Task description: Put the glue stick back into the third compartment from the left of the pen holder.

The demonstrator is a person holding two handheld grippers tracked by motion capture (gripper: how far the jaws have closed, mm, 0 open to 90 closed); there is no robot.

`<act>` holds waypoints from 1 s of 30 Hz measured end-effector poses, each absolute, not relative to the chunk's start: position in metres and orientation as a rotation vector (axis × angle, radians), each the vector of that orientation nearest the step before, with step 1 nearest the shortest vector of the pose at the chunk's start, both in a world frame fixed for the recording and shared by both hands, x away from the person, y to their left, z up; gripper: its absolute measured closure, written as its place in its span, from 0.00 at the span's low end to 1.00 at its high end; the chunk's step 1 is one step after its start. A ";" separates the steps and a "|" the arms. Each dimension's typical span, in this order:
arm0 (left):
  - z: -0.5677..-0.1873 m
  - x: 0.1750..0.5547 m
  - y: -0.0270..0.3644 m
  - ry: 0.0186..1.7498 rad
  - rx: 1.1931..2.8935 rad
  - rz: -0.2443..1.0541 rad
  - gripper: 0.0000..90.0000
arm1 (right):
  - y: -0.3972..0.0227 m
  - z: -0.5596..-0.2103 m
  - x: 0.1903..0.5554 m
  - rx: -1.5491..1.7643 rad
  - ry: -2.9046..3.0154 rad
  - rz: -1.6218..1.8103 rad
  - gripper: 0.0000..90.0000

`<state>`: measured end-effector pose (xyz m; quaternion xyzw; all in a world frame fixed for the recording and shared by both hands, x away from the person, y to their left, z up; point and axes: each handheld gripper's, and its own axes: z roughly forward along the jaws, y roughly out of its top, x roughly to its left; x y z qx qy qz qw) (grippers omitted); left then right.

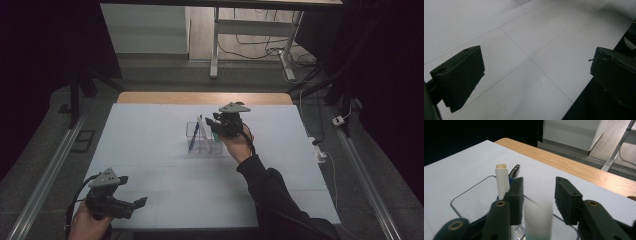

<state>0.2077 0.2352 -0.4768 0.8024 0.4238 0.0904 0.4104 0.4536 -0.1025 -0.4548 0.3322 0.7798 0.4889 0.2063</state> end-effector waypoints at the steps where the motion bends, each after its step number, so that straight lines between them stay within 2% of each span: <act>1: -0.477 0.208 0.235 1.067 2.020 0.228 0.00 | -0.104 -0.454 0.454 0.937 2.182 1.359 0.62; 12: -0.477 0.208 0.237 1.079 2.014 0.218 0.00 | -0.119 -0.442 0.453 0.991 2.276 1.365 0.38; 23: -0.477 0.207 0.238 1.084 2.013 0.208 0.00 | -0.137 -0.431 0.435 0.957 2.387 1.355 0.23; 30: -0.477 0.207 0.238 1.079 2.008 0.207 0.00 | -0.145 -0.429 0.418 0.917 2.451 1.311 0.17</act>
